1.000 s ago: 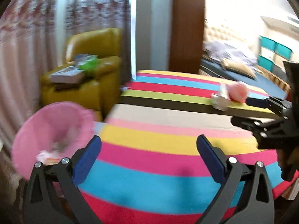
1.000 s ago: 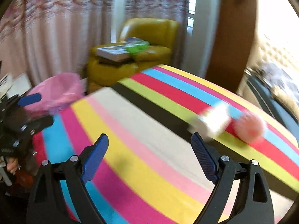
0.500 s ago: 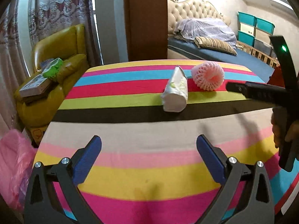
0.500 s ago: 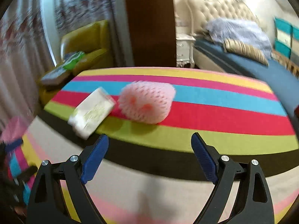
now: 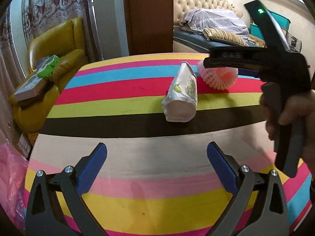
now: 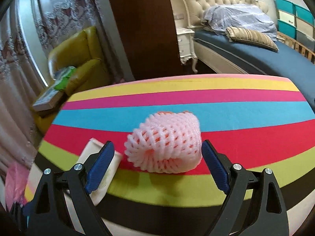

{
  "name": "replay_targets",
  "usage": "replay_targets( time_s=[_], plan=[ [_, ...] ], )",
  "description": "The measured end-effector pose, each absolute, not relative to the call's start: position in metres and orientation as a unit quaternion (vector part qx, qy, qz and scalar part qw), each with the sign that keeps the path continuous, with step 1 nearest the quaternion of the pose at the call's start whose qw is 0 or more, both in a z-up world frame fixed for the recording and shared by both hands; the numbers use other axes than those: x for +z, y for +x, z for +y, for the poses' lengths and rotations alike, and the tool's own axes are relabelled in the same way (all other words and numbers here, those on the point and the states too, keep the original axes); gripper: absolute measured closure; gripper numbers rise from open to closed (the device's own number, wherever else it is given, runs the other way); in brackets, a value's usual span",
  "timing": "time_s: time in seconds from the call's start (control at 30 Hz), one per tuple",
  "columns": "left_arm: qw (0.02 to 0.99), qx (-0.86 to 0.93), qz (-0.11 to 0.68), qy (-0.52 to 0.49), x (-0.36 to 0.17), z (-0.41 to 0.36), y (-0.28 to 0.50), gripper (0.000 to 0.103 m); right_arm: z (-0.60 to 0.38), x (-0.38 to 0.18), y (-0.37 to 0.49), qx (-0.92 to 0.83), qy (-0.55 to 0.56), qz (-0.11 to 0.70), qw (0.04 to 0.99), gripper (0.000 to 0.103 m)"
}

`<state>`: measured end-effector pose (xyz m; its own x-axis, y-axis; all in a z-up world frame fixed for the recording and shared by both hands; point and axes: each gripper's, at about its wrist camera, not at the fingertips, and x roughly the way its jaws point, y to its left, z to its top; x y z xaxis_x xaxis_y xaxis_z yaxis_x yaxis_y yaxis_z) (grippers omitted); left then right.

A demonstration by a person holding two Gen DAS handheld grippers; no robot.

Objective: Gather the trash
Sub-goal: 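Grasp the pink foam net with the right tool while the left grasps the paper cup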

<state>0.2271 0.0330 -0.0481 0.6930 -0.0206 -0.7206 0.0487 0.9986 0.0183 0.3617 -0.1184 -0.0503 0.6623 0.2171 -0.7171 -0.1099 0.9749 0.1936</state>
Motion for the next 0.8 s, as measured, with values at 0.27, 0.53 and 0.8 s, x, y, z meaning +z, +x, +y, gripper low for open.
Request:
replay_targets(
  time_s=[0.27, 0.53, 0.8],
  plan=[
    [0.909, -0.02, 0.416, -0.009, -0.055, 0.034, 0.253, 0.005, -0.136, -0.067, 0.372, 0.094, 0.065, 0.411, 0.904, 0.05],
    [0.906, -0.023, 0.422, -0.013, -0.056, 0.015, 0.281, 0.005, -0.165, -0.058, 0.338, 0.12, 0.056, 0.376, 0.917, 0.06],
    [0.901, -0.021, 0.432, -0.011, -0.06, -0.007, 0.317, 0.006, -0.212, -0.059, 0.297, 0.12, 0.081, 0.365, 0.92, 0.06]
  ],
)
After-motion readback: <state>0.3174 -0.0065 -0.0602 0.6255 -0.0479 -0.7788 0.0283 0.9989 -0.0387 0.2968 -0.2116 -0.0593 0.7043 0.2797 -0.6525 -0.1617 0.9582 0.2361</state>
